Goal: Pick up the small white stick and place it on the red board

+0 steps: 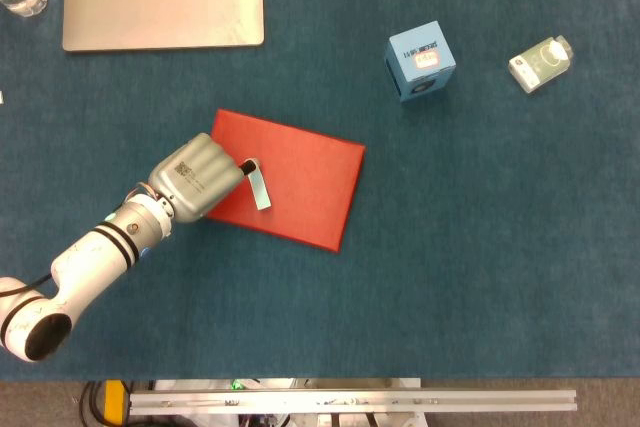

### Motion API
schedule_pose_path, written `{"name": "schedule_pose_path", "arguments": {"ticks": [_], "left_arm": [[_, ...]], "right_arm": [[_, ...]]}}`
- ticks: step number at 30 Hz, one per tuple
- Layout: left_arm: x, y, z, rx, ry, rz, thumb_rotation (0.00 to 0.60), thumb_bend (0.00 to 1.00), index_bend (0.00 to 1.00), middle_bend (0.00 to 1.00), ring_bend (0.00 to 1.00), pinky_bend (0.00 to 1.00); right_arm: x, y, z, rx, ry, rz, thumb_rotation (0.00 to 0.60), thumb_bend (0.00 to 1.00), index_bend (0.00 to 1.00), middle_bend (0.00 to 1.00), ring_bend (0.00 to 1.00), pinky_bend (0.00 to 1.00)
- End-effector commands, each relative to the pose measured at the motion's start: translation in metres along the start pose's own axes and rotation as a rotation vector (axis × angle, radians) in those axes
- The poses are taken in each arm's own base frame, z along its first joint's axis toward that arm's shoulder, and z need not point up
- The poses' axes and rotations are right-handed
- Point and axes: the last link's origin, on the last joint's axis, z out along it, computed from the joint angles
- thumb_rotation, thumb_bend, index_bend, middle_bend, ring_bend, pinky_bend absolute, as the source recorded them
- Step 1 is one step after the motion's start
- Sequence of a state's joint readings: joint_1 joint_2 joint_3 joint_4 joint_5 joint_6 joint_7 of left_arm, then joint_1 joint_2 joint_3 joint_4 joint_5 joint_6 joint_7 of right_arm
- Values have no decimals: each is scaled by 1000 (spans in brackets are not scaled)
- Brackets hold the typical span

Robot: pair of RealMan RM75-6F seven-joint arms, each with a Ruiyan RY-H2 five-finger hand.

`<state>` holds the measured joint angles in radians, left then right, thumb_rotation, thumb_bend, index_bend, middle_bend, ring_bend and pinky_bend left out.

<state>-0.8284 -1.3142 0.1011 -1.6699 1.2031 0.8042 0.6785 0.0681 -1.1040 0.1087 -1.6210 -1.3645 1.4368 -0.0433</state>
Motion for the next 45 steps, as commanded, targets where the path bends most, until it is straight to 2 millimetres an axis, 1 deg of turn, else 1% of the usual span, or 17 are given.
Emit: {"name": "schedule_pose_path", "arguments": {"ticks": [1,8,23,30,35,36,38,40,41,42,45], "left_arm": [[-1,1,-2,-2,0,1,600,654,192,1000,1000,1000],[-3,3,-5,-7,-7,2,600,654,192,1000,1000,1000],[-11,-2,1,9,-31,-6,600,655,192,1000,1000,1000],[0,-7,-7,29,14,-34,600,655,192,1000,1000,1000],[7,-19,-18,85,64,-105,600,655,189,988,992,996],[8,-23,-20,104,75,-129,600,655,184,967,973,987],[5,-32,-27,151,96,-194,600,653,173,905,904,950],[-1,-44,-34,208,116,-262,600,647,154,817,798,880],[-4,-50,-38,236,124,-290,600,644,148,788,761,861],[-8,-56,-44,274,138,-327,600,626,142,727,697,836],[-20,-70,-60,373,196,-421,600,537,137,576,566,772]], "right_arm": [[0,0,0,0,-1,0,600,362,383,510,553,443],[-1,0,0,2,-2,0,600,362,383,510,553,443],[0,-1,0,-1,1,-4,600,362,383,510,553,443],[1,-1,0,0,4,-2,600,362,383,510,553,442],[2,0,1,-1,5,-8,600,362,383,510,553,443],[2,0,2,-1,4,-10,600,362,383,510,553,443],[3,1,3,-1,2,-14,600,362,383,510,553,442],[3,1,5,-2,0,-19,600,362,383,510,546,442],[3,2,6,-2,-3,-23,600,362,383,510,536,442],[3,2,7,0,-7,-31,600,362,383,510,524,443],[3,1,10,10,-15,-50,600,362,383,510,479,443]]}}
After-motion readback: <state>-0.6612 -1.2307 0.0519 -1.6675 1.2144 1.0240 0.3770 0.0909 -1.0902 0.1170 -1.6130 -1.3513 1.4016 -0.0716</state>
